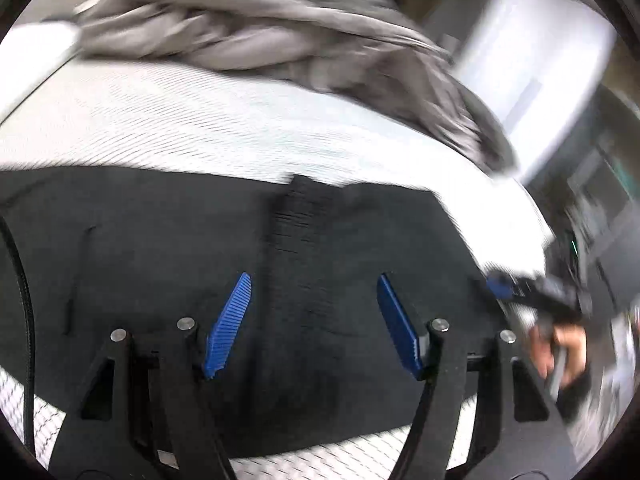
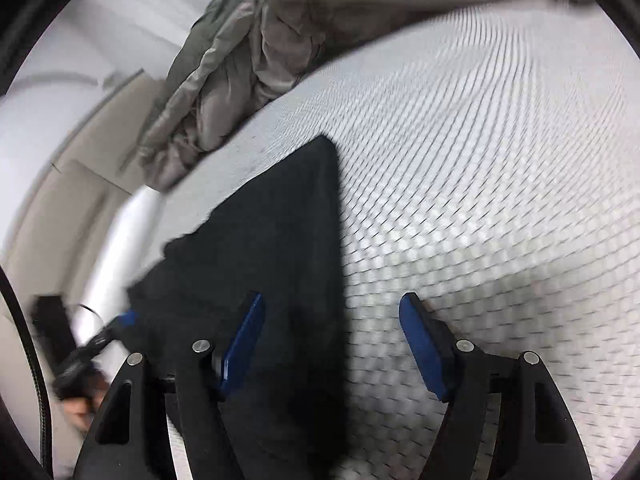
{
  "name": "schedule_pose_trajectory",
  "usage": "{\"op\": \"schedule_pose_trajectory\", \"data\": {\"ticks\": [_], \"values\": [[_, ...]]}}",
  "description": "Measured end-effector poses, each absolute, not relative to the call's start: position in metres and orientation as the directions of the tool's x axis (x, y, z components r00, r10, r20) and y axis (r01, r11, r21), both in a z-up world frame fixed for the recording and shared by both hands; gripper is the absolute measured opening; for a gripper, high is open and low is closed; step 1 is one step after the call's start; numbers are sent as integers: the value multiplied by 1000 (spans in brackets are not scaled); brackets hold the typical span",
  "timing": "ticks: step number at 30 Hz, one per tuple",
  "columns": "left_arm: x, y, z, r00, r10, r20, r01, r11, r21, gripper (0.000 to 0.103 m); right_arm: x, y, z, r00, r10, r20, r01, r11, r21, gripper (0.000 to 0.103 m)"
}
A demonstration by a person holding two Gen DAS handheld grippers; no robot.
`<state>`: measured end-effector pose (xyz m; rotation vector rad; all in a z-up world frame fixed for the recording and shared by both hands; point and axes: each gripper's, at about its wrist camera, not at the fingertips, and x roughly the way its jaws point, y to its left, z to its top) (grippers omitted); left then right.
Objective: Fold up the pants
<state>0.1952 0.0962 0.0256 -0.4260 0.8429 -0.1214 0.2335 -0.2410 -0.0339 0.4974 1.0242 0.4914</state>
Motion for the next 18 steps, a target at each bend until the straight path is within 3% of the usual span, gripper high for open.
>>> {"op": "schedule_pose_trajectory", "data": {"ticks": [3, 4, 5, 7, 11, 14, 18], "values": [[198, 121, 12, 642, -240, -728, -178, 877, -446, 63, 234, -223, -39, 417, 627, -658, -174, 765, 620, 61], [197, 126, 9, 636, -230, -737, -201, 872, -446, 63, 245, -213, -34, 418, 615, -668, -186, 778, 600, 36], [197, 131, 7, 632, -222, -742, -217, 869, -444, 63, 246, -203, -33, 423, 579, -697, -183, 808, 560, 25], [193, 137, 5, 634, -202, -746, -235, 869, -435, 63, 256, -188, -27, 450, 535, -715, -189, 840, 509, 14], [195, 141, 1, 630, -196, -752, -245, 868, -432, 63, 251, -179, 5, 542, 480, -690, -244, 876, 417, 14], [202, 135, -5, 614, -183, -768, -246, 880, -406, 63, 263, -171, -24, 463, 395, -793, -228, 918, 324, 26], [201, 130, -2, 614, -165, -772, -230, 898, -374, 63, 265, -182, -17, 455, 429, -780, -194, 903, 383, 30]]}}
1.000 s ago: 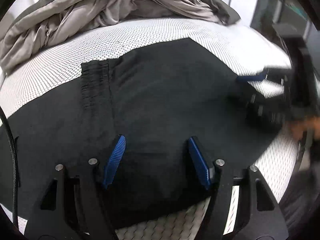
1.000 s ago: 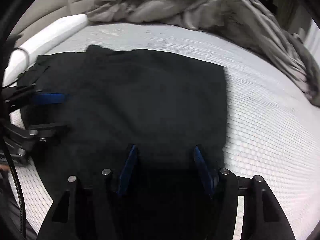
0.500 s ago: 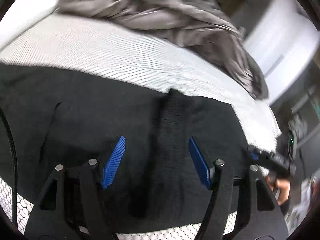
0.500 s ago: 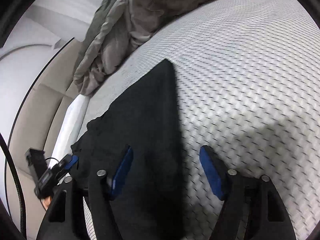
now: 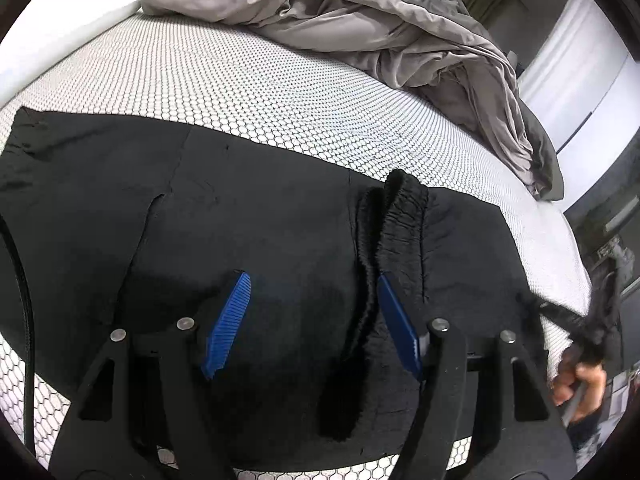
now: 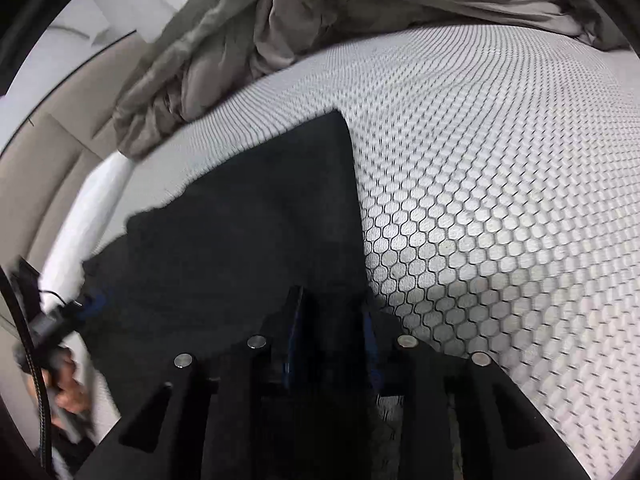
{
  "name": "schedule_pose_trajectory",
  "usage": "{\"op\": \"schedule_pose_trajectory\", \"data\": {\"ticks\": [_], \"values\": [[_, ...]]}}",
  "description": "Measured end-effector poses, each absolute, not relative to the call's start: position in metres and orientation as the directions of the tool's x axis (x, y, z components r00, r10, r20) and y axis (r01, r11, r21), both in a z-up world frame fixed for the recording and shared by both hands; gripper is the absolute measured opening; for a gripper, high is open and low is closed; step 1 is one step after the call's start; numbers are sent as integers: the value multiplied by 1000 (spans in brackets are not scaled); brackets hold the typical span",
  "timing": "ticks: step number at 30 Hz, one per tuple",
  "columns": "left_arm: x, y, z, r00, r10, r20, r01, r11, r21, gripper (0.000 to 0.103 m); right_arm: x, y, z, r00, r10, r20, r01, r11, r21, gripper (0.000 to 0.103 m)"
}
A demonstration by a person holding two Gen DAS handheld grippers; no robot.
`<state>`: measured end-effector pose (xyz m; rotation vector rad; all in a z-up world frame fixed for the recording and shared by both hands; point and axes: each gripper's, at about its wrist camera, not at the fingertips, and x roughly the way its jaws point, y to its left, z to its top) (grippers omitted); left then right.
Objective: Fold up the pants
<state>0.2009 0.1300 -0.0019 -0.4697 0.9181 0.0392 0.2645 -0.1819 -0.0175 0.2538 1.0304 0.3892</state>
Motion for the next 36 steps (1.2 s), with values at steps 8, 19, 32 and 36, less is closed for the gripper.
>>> {"op": "schedule_pose_trajectory", "data": {"ticks": [8, 19, 32, 36], "values": [[181, 149, 2, 604, -122, -787, -293, 885, -362, 63, 217, -173, 30, 562, 396, -726, -215, 918, 334, 79], [166, 113, -3, 564, -353, -747, -31, 894, -446, 53, 199, -200, -11, 468, 528, -709, -164, 840, 518, 81], [167, 80, -11, 504, -285, -815, 36, 950, -310, 37, 194, -193, 13, 453, 619, -641, -259, 780, 570, 9], [157, 75, -8, 495, -273, -825, 69, 959, -276, 37, 204, -200, -32, 360, 534, -765, -149, 842, 518, 19]]}}
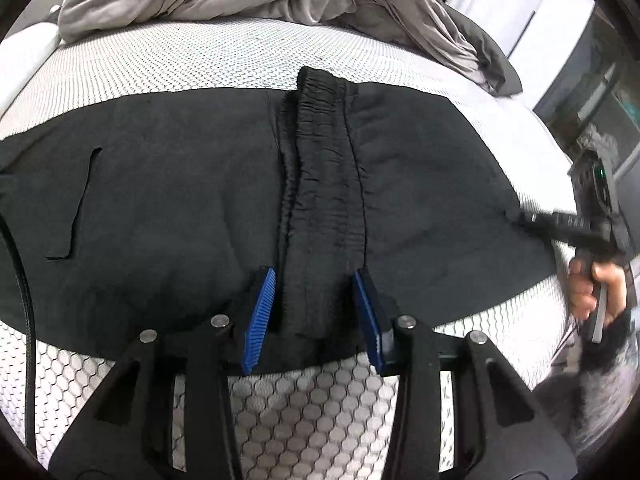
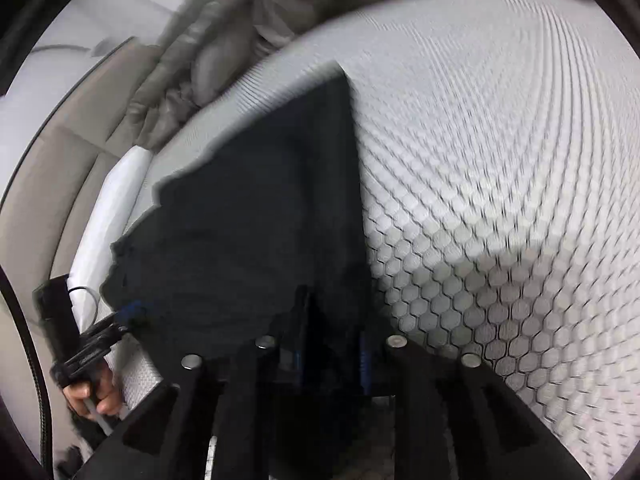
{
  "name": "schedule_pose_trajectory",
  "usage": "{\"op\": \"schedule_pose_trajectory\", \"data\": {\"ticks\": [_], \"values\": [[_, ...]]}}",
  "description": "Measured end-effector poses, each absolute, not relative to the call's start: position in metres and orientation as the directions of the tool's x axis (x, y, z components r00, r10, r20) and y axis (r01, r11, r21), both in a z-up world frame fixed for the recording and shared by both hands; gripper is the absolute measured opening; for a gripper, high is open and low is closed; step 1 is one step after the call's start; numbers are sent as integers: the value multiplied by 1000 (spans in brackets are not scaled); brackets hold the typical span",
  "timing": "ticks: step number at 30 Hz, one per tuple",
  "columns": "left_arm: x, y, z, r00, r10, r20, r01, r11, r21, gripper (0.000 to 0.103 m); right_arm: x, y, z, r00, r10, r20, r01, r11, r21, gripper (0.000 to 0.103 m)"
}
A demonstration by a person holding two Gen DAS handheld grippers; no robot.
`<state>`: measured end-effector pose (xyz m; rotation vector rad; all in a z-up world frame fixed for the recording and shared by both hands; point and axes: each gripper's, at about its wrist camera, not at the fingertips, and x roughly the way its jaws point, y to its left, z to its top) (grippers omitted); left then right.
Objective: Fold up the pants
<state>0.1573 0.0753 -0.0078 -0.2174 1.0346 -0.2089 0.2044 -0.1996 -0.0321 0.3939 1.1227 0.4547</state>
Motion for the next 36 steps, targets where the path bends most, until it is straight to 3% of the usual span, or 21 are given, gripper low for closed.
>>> {"op": "schedule_pose_trajectory", "data": {"ticks": [3, 4, 5, 13, 17, 23, 24, 25, 27, 30, 36], "values": [[141, 103, 9, 524, -249, -814, 10, 958, -287, 37, 195, -208, -15, 407, 533, -742, -154, 841, 519, 33], [135, 116, 16, 548, -215, -808, -36, 960, -279, 38, 191, -211, -10, 432, 514, -741, -155, 852, 500, 46], [128, 132, 22, 570, -179, -802, -91, 956, -278, 39, 187, -216, -6, 454, 499, -738, -152, 860, 488, 52], [73, 245, 19, 610, -15, -792, -474, 794, -380, 62, 183, -231, -12, 418, 531, -737, -138, 839, 526, 53], [60, 277, 0, 621, -31, -783, -557, 685, -469, 75, 177, -241, -11, 421, 531, -735, -147, 840, 522, 58], [77, 307, -20, 671, 40, -740, -605, 608, -515, 76, 179, -232, -13, 418, 519, -746, -157, 850, 503, 64], [82, 313, -23, 667, 74, -741, -630, 588, -508, 67, 179, -230, -13, 417, 517, -748, -161, 852, 499, 64], [88, 319, -28, 658, 100, -746, -654, 566, -501, 45, 179, -230, -12, 416, 515, -749, -165, 853, 495, 66], [88, 325, -30, 644, 128, -754, -689, 525, -499, 16, 179, -226, -13, 413, 512, -754, -175, 856, 486, 66], [87, 316, -17, 686, 154, -711, -663, 534, -525, 4, 177, -225, -13, 410, 513, -754, -180, 856, 484, 66], [87, 255, 50, 759, 247, -603, -568, 703, -428, 1, 177, -233, -8, 417, 526, -741, -166, 846, 507, 66]]}}
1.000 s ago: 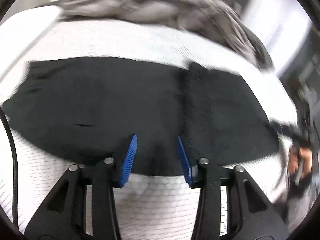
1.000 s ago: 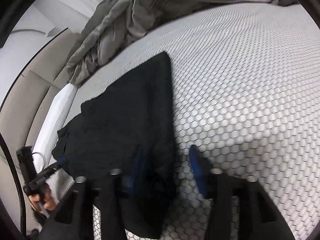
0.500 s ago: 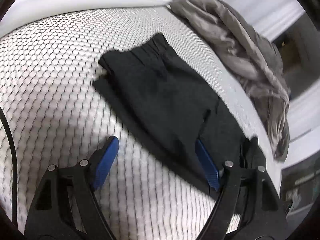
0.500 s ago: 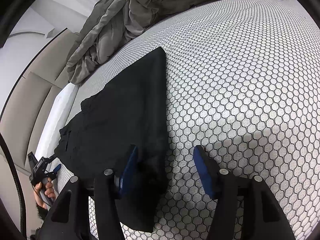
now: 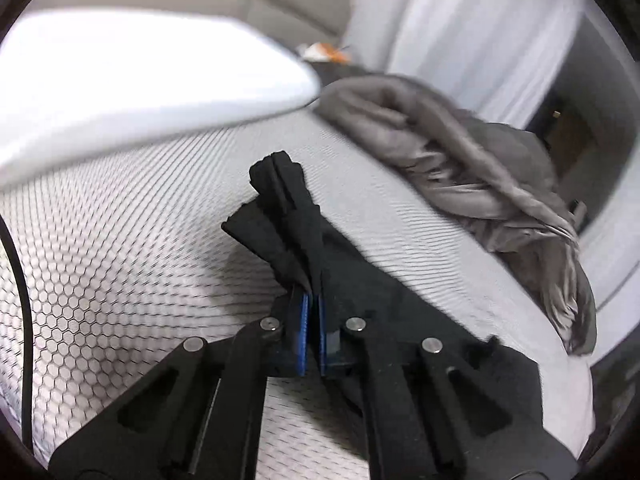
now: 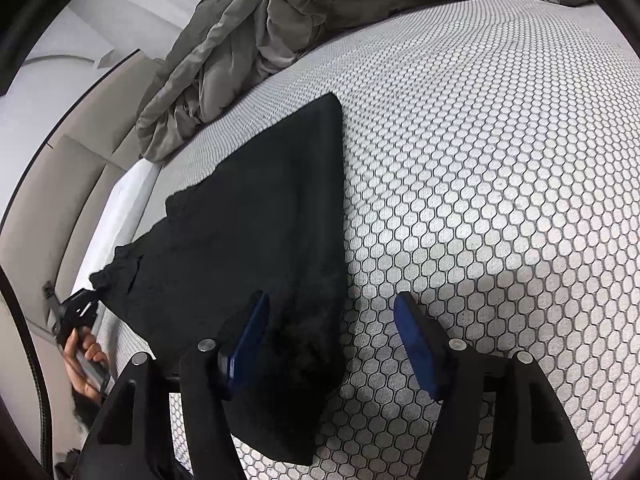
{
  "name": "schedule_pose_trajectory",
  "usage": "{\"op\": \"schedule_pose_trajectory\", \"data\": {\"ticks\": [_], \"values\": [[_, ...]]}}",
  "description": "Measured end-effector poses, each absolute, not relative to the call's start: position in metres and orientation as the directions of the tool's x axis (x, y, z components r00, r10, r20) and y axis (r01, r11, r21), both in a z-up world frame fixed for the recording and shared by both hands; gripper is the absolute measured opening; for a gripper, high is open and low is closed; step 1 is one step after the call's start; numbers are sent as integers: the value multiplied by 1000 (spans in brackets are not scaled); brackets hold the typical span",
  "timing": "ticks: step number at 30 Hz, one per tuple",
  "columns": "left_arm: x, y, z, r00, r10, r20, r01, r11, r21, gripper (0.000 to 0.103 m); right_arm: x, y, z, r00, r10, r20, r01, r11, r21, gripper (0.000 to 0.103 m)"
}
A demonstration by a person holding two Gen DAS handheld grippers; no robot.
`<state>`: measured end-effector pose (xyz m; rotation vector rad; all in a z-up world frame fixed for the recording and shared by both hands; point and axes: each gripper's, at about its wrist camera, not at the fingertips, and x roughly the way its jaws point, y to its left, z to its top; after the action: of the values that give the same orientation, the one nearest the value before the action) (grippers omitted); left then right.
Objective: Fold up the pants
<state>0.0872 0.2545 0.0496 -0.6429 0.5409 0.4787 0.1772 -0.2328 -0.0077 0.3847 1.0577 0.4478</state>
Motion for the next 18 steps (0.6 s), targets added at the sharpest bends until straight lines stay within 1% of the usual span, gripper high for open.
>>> {"op": "schedule_pose_trajectory", "data": {"ticks": [3, 6, 8, 12, 15, 16, 17, 18], "values": [[95, 214, 82, 818, 216, -534, -487, 754, -441, 1, 176, -239, -1, 437, 526, -730, -160, 844, 512, 66], [109, 155, 117, 862, 147, -485, -381, 819, -428, 1, 176, -245, 5, 455, 533, -714, -150, 836, 528, 66], [118, 109, 135, 884, 79, -461, -291, 864, -410, 1, 176, -249, 9, 464, 543, -700, -140, 825, 548, 66], [138, 10, 154, 887, -130, -443, -59, 920, -387, 1, 175, -258, 15, 476, 562, -677, -134, 807, 576, 66], [149, -58, 152, 838, -285, -466, 100, 918, -383, 2, 174, -267, 19, 491, 554, -673, -142, 812, 565, 66], [153, -84, 144, 803, -332, -495, 149, 916, -372, 3, 173, -272, 20, 499, 548, -671, -138, 815, 563, 66], [158, -111, 132, 752, -379, -539, 207, 913, -353, 6, 173, -279, 21, 511, 537, -671, -124, 818, 561, 66], [166, -135, 118, 684, -414, -601, 267, 909, -322, 18, 173, -285, 21, 519, 532, -669, -113, 819, 563, 66]]}}
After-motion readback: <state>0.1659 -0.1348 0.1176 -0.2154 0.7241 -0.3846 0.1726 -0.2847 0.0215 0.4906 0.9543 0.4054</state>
